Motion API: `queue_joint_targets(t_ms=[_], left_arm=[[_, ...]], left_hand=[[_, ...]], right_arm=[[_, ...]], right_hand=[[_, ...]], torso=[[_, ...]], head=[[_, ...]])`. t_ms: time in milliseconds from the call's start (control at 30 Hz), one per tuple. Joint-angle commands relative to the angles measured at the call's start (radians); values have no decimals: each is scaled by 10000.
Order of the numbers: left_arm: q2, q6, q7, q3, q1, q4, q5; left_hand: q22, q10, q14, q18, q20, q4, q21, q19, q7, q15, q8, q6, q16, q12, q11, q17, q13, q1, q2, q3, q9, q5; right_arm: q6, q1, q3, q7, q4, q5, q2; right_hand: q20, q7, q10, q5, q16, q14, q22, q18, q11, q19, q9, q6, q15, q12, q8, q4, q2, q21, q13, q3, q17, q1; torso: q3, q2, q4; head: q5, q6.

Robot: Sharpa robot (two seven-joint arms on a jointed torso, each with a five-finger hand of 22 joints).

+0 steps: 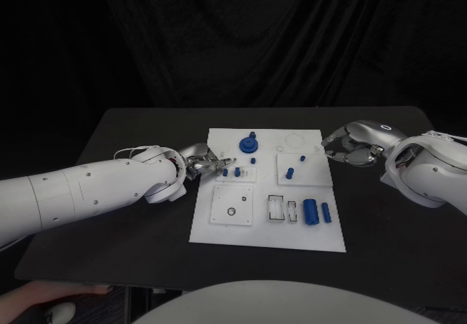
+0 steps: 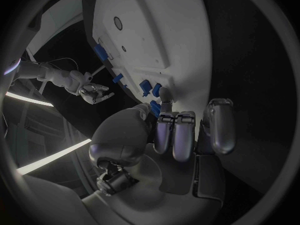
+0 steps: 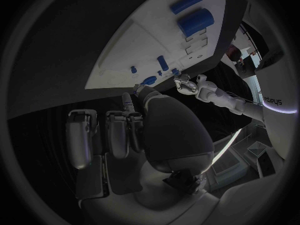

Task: Assemble the parts on the task board

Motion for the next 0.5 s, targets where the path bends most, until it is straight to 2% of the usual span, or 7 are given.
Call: queue_joint_targets(t_ms=[33,100,267,333,400,467,500], left_arm=[[-40,-774,697,-3,-30,69,-527],[-92,-1509,1314,-2,-29,99,-1026],[-183,-3118,3066,0,-19,70,-1823],[-188,-3565,3806,1,-4,29,-1973],[-173,-3748,4393,1,23,-21,-2059],[-128,-3720,4975,2,71,-103,-2122],[-94,-3683,5205,2,96,-150,-2142]], left_hand=[[1912,1056,1020,98,15,-17,84,106,-54,-69,136,-100,26,-44,-69,2634,2632,302,-93,-49,214,164],[1948,1056,1020,69,-2,-23,211,189,-75,-97,352,-217,26,-44,-91,2634,2632,643,-296,-93,478,301],[1950,1056,1020,66,-24,-19,235,201,-79,-106,682,-477,26,-44,-101,2634,2632,1195,-657,-183,490,314],[1873,1056,1020,116,34,-15,-21,-5,45,-12,652,-972,26,-44,9,2634,2632,1641,-920,-256,471,219],[1780,1056,1020,172,139,-15,-338,-285,212,138,586,-1384,26,-44,165,2634,2632,1841,-993,-370,463,170],[1574,474,747,303,308,24,-1071,-1016,521,403,219,-2315,-112,-632,411,2341,2341,2210,-921,-470,395,83],[1409,-601,-163,388,428,15,-1652,-1691,647,601,76,-2859,-533,-1583,563,1529,1919,2668,-975,-505,425,44]], right_arm=[[-59,-30,5,-80,23,-12,-35],[-98,-31,5,-54,40,-12,-67],[-165,-31,5,-20,54,-12,-122],[-173,-31,5,-15,55,-12,-134],[-184,-31,5,-5,53,-12,-139],[-203,-31,5,8,51,-12,-142],[-211,-31,5,14,49,-12,-143]], right_hand=[[21,-70,850,56,-33,917,2492,-50,-12,816,-16,17,18,14,-32,-1,11,-49,2324,78,2028,-68],[16,-79,849,59,-39,916,2491,-49,-20,816,-18,31,13,13,-29,-13,11,-50,2321,93,2019,-70],[16,-79,849,59,-39,916,2491,-49,-20,816,-18,31,13,13,-29,-13,11,-50,2321,93,2019,-70],[16,-79,849,59,-39,916,2491,-49,-20,816,-18,31,13,13,-29,-13,11,-50,2321,93,2019,-70],[15,-77,853,61,-34,917,2491,-49,-21,815,-19,30,11,17,-30,-14,5,-52,2328,94,2025,-77],[15,-77,853,61,-34,917,2491,-49,-21,815,-19,30,11,17,-30,-14,5,-52,2328,94,2025,-77],[15,-77,853,61,-34,917,2491,-49,-21,815,-19,30,11,17,-30,-14,5,-52,2328,94,2025,-77]], torso=[[1,7,8],[-1,7,12],[-7,4,20],[-11,6,21],[-13,7,18],[-15,9,14],[-11,3,10]], head=[[-39,-1],[-58,-1],[-137,-1],[-168,-1],[-175,-1],[-194,-1],[-188,-1]])
